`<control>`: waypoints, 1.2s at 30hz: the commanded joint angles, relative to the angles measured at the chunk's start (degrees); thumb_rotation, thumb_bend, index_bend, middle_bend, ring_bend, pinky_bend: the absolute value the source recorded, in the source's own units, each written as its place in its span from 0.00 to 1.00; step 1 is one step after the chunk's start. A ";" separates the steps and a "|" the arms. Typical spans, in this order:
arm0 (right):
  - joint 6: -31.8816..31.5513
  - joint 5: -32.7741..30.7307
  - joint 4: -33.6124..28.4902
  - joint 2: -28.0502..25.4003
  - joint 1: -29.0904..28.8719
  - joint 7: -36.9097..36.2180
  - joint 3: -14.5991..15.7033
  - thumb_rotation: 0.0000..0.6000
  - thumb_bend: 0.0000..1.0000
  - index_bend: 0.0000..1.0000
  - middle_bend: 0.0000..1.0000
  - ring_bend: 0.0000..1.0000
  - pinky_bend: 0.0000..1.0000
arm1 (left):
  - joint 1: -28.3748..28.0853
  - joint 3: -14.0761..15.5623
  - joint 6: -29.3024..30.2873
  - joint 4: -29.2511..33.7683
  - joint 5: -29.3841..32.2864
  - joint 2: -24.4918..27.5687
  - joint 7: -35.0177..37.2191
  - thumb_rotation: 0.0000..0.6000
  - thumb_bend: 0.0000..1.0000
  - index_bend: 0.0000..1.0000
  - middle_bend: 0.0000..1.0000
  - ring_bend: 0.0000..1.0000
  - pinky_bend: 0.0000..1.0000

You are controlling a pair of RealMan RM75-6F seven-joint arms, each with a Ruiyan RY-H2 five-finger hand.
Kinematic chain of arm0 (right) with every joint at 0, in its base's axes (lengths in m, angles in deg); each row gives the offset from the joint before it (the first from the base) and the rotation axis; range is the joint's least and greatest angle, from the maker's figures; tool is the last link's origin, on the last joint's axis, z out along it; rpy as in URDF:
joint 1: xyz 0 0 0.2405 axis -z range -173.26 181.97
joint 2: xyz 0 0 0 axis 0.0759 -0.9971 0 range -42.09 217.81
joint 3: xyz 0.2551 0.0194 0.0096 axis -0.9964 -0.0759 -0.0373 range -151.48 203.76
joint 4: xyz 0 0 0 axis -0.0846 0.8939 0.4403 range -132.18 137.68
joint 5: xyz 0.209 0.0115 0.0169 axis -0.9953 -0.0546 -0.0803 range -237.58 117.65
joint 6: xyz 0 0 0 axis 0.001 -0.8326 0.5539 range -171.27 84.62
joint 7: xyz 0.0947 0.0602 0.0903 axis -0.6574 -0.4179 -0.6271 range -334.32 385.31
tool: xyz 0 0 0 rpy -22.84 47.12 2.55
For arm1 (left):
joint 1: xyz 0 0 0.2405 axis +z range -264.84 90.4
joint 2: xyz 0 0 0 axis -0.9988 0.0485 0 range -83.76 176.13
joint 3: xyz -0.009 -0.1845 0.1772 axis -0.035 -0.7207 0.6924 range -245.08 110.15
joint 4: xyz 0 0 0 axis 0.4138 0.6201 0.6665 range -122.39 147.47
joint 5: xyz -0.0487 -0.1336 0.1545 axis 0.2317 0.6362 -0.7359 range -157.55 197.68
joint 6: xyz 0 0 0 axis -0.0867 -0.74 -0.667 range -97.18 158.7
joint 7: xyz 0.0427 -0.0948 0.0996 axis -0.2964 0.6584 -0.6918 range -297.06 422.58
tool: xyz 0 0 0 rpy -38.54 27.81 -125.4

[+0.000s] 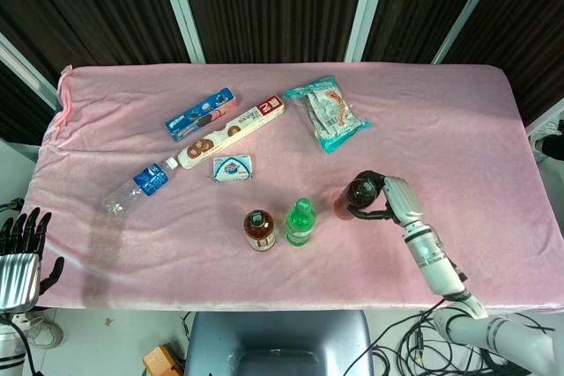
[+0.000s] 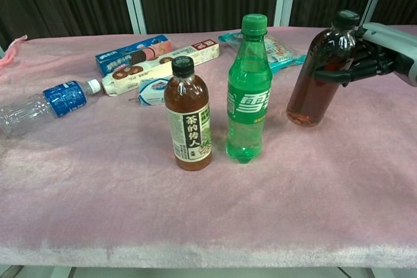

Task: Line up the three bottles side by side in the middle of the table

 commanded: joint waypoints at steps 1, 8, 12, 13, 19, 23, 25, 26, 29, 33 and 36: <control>-2.07 2.41 -4.62 -3.01 1.93 -0.13 2.28 1.00 0.33 0.97 0.65 0.66 0.66 | 0.01 -0.01 -0.04 0.04 -0.17 -0.05 -0.15 1.00 0.33 0.00 0.00 0.00 0.00; -1.82 3.05 -8.84 -4.41 2.83 1.41 4.48 1.00 0.33 0.97 0.65 0.66 0.66 | -0.06 -0.15 -0.51 0.08 -0.34 -0.17 -0.58 1.00 0.33 0.00 0.00 0.00 0.00; -1.04 2.48 -8.47 -2.74 2.39 2.51 4.51 1.00 0.33 0.97 0.65 0.66 0.66 | -0.04 -0.22 -0.71 0.12 -0.41 -0.16 -0.70 1.00 0.33 0.00 0.00 0.00 0.00; -0.82 2.31 -8.26 -2.33 2.23 2.75 4.42 1.00 0.33 0.97 0.65 0.66 0.66 | -0.04 -0.24 -0.75 0.14 -0.42 -0.16 -0.73 1.00 0.33 0.00 0.00 0.00 0.00; 0.23 1.50 -6.60 0.49 0.97 4.87 3.71 1.00 0.33 0.96 0.65 0.66 0.66 | 0.06 -0.27 -1.07 0.21 -0.43 -0.13 -0.73 1.00 0.33 0.00 0.00 0.00 0.00; 0.14 1.07 -5.78 1.62 0.66 6.04 3.32 1.00 0.33 0.95 0.65 0.66 0.66 | 0.09 -0.25 -1.28 0.27 -0.50 -0.08 -0.74 1.00 0.33 0.00 0.00 0.00 0.00; 0.60 0.86 -5.64 1.67 0.52 6.26 3.40 1.00 0.33 0.92 0.65 0.65 0.66 | 0.12 -0.23 -1.37 0.31 -0.51 -0.05 -0.69 1.00 0.33 0.00 0.00 0.00 0.00; 0.80 0.77 -5.55 1.68 0.44 6.43 3.43 1.00 0.33 0.91 0.65 0.64 0.66 | 0.13 -0.24 -1.43 0.32 -0.49 -0.03 -0.65 1.00 0.33 0.00 0.00 0.00 0.00; 1.14 0.60 -5.06 1.82 0.37 6.92 3.63 1.00 0.33 0.85 0.65 0.62 0.64 | 0.14 -0.29 -1.64 0.47 -0.41 0.06 -0.63 1.00 0.33 0.00 0.00 0.00 0.00; 1.15 0.68 -4.33 2.06 0.42 5.98 3.79 1.00 0.33 0.69 0.58 0.55 0.54 | 0.26 -0.21 -1.63 0.74 -0.54 0.14 -0.81 1.00 0.33 0.00 0.00 0.00 0.00; 1.40 1.01 -4.23 1.58 0.29 4.83 3.93 1.00 0.33 0.53 0.47 0.47 0.49 | 0.33 -0.24 -1.72 0.79 -0.47 0.14 -0.91 1.00 0.33 0.00 0.00 0.00 0.00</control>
